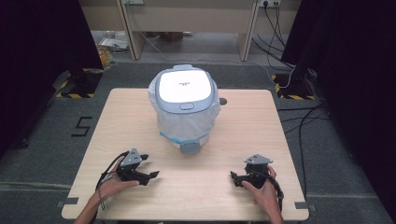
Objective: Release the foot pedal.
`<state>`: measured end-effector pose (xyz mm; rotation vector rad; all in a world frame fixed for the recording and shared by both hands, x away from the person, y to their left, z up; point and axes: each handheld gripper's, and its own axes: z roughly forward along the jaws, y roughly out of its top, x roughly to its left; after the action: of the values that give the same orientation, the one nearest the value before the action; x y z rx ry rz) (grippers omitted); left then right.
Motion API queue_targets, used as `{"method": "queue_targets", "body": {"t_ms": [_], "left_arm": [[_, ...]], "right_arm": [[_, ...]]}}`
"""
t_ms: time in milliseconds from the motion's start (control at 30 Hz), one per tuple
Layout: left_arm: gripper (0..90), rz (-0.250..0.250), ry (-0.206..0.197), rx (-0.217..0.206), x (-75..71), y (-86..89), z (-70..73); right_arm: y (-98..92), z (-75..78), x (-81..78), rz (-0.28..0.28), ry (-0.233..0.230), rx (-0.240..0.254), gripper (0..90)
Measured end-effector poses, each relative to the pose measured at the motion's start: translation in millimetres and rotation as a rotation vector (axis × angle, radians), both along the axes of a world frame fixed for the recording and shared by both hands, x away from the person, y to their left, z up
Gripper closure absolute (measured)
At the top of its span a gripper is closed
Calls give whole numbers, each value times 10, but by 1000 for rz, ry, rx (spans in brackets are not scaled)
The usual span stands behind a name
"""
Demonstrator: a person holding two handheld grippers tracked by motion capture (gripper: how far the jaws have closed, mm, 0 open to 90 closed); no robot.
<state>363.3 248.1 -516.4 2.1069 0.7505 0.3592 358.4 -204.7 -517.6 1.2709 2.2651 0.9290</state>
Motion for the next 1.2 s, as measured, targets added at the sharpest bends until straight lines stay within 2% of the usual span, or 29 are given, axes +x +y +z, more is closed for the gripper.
{"method": "queue_targets", "body": {"t_ms": [300,433,600,700,900,1200], "left_arm": [[151,-2,22,16,-84,74,-49],[151,-3,35,39,-117,116,-67],[152,13,48,40,-150,179,-77],[149,12,52,62,-178,203,-80],[149,37,54,57,-272,299,-86],[152,60,55,52,-310,336,-88]], "right_arm": [[0,0,0,0,0,0,56],[0,0,0,0,0,0,56],[0,0,0,0,0,0,55],[0,0,0,0,0,0,55],[0,0,0,0,0,0,55],[1,0,-2,-1,1,0,55]]}}
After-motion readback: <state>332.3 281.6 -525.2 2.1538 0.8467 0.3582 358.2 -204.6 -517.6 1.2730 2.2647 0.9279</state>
